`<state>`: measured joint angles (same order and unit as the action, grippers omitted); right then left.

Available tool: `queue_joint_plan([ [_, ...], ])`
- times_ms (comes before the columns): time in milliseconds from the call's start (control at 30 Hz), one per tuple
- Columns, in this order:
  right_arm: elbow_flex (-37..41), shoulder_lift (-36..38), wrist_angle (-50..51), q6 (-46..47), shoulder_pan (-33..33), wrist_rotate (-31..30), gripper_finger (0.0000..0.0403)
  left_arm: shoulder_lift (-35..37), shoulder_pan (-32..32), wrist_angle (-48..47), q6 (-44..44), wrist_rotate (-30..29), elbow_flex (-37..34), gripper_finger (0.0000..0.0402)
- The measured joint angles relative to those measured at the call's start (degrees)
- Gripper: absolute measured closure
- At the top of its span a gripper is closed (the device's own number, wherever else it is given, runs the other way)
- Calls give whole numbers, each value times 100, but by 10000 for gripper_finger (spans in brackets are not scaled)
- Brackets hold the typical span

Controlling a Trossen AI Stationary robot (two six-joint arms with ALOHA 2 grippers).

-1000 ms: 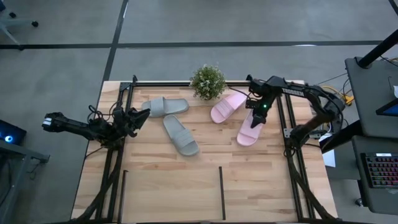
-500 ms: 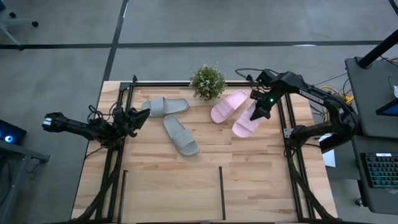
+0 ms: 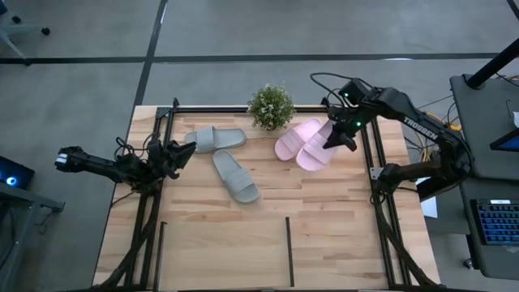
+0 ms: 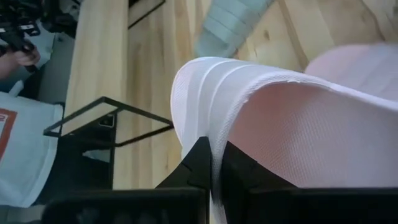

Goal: Pick and place slides into the shelf
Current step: Put the bottom pink slipper on the shelf

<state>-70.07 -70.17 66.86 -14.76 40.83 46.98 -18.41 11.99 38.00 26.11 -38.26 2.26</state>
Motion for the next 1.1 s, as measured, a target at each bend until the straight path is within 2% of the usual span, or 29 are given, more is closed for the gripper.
queue_joint_plan([
  [567, -740, -39, -268, 762, -944, -1, 394, -188, 2, 6, 7, 2, 0, 278],
  [800, -824, -39, -311, 894, -1225, -8, 394, -259, 0, 17, 12, 1, 0, 278],
  [1100, -828, -39, -714, 1504, -1504, -50, 394, -256, 2, 15, 15, 2, 0, 278],
])
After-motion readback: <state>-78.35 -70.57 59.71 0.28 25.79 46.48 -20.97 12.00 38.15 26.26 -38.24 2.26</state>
